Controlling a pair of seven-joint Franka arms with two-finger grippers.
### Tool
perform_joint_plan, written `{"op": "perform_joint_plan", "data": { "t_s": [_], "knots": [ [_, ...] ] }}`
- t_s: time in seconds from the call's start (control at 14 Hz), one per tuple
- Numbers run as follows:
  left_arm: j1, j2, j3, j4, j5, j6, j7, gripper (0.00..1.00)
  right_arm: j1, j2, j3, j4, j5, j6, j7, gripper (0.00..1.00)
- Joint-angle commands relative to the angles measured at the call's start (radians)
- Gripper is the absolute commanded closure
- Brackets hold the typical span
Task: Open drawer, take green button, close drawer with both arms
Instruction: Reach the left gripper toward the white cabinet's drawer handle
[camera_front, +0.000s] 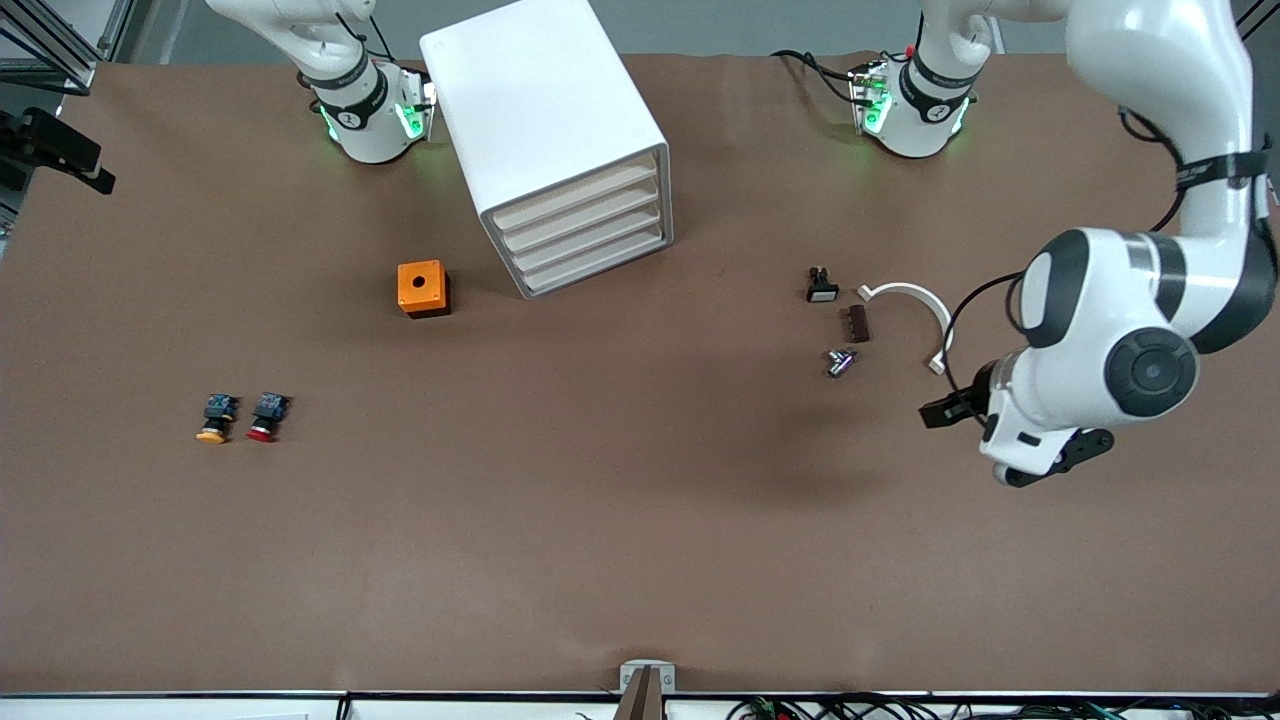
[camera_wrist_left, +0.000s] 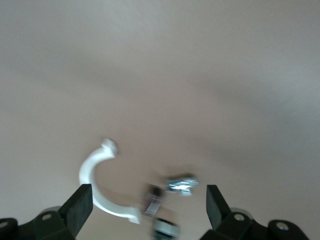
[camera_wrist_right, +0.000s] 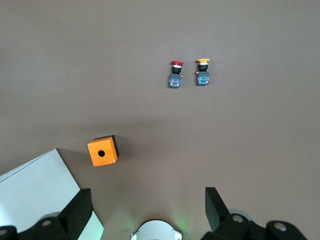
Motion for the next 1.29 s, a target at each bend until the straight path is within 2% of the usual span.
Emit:
{"op": "perform_joint_plan", "data": {
  "t_s": [0.0, 0.43, 0.65, 0.86, 1.0, 1.22],
  "knots": [
    [-0.011, 0.089, -0.002, 0.098, -0.126, -0.027, -0.25, 0.0, 0.004, -0.021, -0.004, -0.017, 0.014, 0.01, -0.003, 0.0],
    [-0.043, 0.182, -0.008, 0.098, -0.5, -0.031, -0.581, 0.0, 0.006, -0.022, -0.002, -0.015, 0.014, 0.009, 0.011, 0.0],
    [-0.086, 0.227, -0.017, 0.101, -0.586, -0.031, -0.824, 0.0, 0.006, -0.022, -0.002, -0.015, 0.014, 0.009, 0.014, 0.0],
    [-0.086, 0.259, -0.094, 0.103, -0.614, -0.04, -1.042, 0.0, 0.006, -0.022, -0.001, -0.015, 0.016, 0.012, 0.022, 0.0],
    [-0.086, 0.297, -0.14, 0.101, -0.641, -0.097, -1.151, 0.0, 0.006, -0.022, -0.001, -0.015, 0.016, 0.01, 0.022, 0.0],
    [-0.101, 0.357, -0.172, 0.101, -0.711, -0.157, -1.274, 0.0, 0.007, -0.022, -0.001, -0.015, 0.016, 0.012, 0.022, 0.0]
  ]
}}
